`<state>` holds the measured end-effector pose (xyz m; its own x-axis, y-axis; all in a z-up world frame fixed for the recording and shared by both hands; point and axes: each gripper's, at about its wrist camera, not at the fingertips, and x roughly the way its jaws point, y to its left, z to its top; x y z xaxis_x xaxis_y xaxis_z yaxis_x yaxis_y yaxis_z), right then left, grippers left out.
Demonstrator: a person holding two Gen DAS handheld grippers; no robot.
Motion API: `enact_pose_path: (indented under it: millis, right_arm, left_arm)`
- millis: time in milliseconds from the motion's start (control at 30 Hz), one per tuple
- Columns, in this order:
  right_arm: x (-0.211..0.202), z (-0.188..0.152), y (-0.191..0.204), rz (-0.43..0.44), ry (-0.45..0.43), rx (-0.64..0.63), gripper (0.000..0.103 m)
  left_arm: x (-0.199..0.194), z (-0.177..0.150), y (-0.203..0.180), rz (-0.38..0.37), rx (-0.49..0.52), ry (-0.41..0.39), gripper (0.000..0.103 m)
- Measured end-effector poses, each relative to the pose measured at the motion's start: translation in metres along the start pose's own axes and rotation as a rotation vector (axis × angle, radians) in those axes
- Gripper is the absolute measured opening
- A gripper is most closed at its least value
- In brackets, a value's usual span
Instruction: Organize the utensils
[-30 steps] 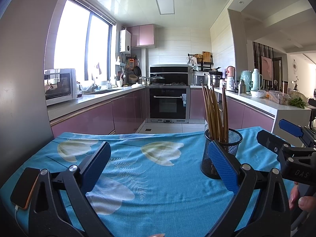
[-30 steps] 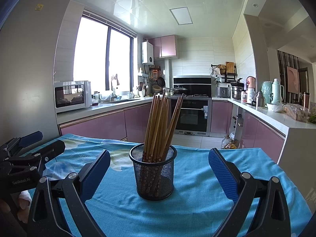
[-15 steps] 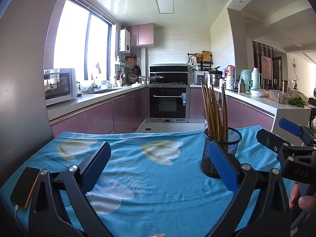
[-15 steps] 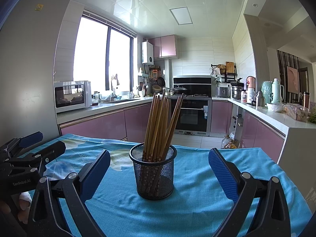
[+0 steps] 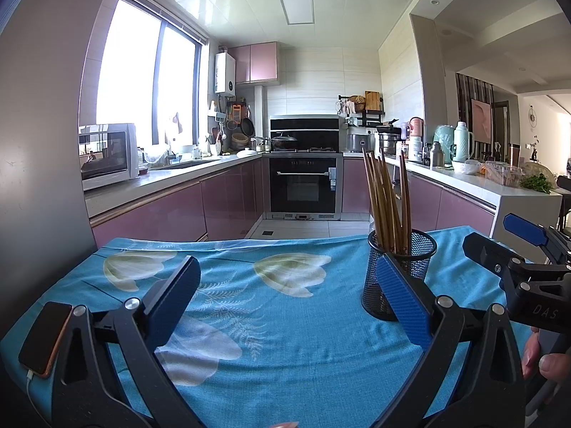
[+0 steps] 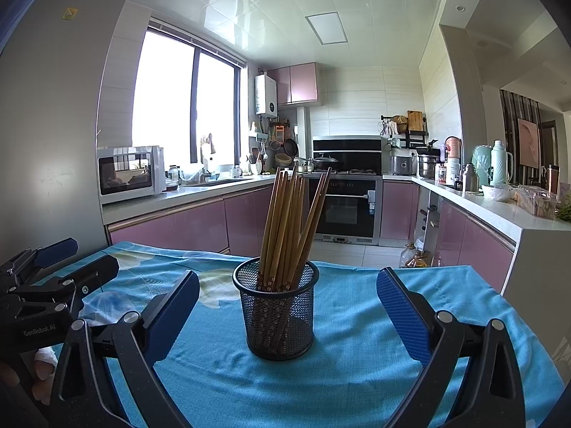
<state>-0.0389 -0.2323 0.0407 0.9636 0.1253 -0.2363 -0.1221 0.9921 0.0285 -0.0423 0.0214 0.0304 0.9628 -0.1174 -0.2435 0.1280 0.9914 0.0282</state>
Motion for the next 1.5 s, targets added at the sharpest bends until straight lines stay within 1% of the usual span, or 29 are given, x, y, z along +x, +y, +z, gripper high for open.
enact_pose_path:
  millis: [500,1167,1333,1500]
  right_arm:
    - [0.0,-0.001,-0.001,0.0,0.0,0.005,0.096]
    - [0.001,-0.001,0.001,0.007,0.002,0.006,0.096]
    - [0.004,-0.003,0.0,0.01,0.017,0.005,0.096]
    - [0.011,-0.008,-0.009,-0.008,0.07,0.012,0.096]
  left_arm:
    - [-0.001,0.0,0.0,0.002,-0.002,-0.002,0.097]
    - [0.001,0.003,-0.003,0.012,0.02,-0.013,0.097]
    - [0.004,0.002,-0.003,0.004,0.013,0.012,0.097]
    - [0.013,0.0,0.0,0.006,0.001,0.053,0.097]
